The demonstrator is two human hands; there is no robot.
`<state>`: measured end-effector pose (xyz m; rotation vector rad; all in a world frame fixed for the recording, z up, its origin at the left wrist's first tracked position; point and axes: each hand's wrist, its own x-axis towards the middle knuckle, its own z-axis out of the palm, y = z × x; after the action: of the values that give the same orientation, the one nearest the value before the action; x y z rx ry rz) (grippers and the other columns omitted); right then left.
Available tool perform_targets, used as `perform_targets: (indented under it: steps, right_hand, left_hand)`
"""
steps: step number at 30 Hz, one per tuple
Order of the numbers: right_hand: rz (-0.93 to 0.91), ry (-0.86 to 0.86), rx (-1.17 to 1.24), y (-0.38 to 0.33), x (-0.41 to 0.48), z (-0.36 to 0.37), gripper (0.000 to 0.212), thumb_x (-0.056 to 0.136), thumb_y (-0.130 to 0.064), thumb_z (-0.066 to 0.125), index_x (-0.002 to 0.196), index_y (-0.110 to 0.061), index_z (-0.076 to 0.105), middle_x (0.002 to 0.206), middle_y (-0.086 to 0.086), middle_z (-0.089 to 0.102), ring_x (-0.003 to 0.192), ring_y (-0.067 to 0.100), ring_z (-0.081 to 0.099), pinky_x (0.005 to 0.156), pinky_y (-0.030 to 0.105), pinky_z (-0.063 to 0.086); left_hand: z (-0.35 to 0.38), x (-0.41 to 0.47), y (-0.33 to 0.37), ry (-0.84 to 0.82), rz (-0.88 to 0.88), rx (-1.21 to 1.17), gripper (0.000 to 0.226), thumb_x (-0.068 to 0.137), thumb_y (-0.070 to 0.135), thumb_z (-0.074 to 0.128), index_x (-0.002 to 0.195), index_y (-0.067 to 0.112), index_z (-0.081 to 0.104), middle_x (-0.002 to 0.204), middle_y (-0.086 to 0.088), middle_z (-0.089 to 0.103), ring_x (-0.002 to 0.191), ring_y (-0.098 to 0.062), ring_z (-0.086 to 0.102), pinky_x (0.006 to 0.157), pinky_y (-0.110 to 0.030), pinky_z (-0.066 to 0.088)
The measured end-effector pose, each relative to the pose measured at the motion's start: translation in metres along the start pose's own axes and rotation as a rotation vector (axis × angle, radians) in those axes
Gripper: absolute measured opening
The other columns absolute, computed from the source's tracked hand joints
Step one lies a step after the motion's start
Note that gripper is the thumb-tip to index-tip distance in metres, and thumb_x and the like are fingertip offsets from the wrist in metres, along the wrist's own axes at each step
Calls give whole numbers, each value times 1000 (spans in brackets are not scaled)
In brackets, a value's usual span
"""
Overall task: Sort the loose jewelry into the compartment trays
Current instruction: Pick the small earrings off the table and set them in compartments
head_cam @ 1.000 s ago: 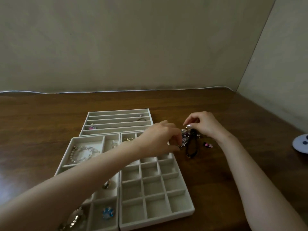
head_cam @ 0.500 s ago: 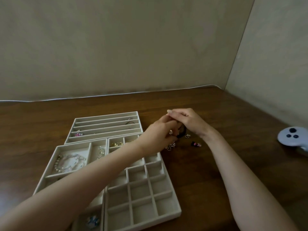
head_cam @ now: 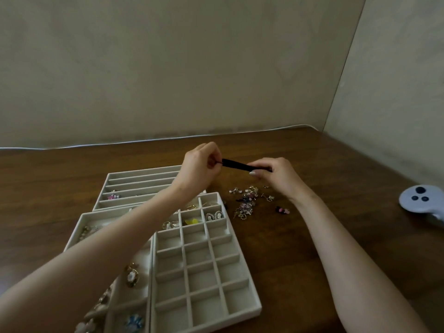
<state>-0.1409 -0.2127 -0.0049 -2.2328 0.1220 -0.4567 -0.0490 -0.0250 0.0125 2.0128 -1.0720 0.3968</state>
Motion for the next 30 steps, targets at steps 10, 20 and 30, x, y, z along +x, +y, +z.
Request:
perform_targets:
  steps: [10, 20, 30]
  right_hand:
    - [40, 78, 182, 0, 0, -6, 23, 89, -4, 59, 107, -15, 69, 77, -1, 69, 67, 3, 63, 69, 14, 51]
    - [-33, 171, 188, -25, 1, 10, 16, 87, -6, 63, 92, -17, 73, 77, 2, 69, 60, 12, 59, 59, 21, 51]
    - [-111, -149, -231, -65, 24, 60, 8, 88, -15, 63, 89, -19, 70, 90, -8, 65, 86, -1, 57, 71, 11, 40]
  left_hand:
    - [-34, -6, -29, 89, -102, 63, 8, 83, 1, 63, 89, 6, 65, 89, -2, 60, 71, -9, 57, 62, -2, 44]
    - [-78, -28, -50, 56, -236, 14, 10, 78, 14, 72, 80, 12, 62, 74, -2, 66, 68, -13, 61, 58, -11, 45]
    - [-135, -65, -96, -156, -340, 114, 21, 73, 12, 77, 68, 29, 65, 68, 14, 67, 58, 3, 57, 57, -13, 43]
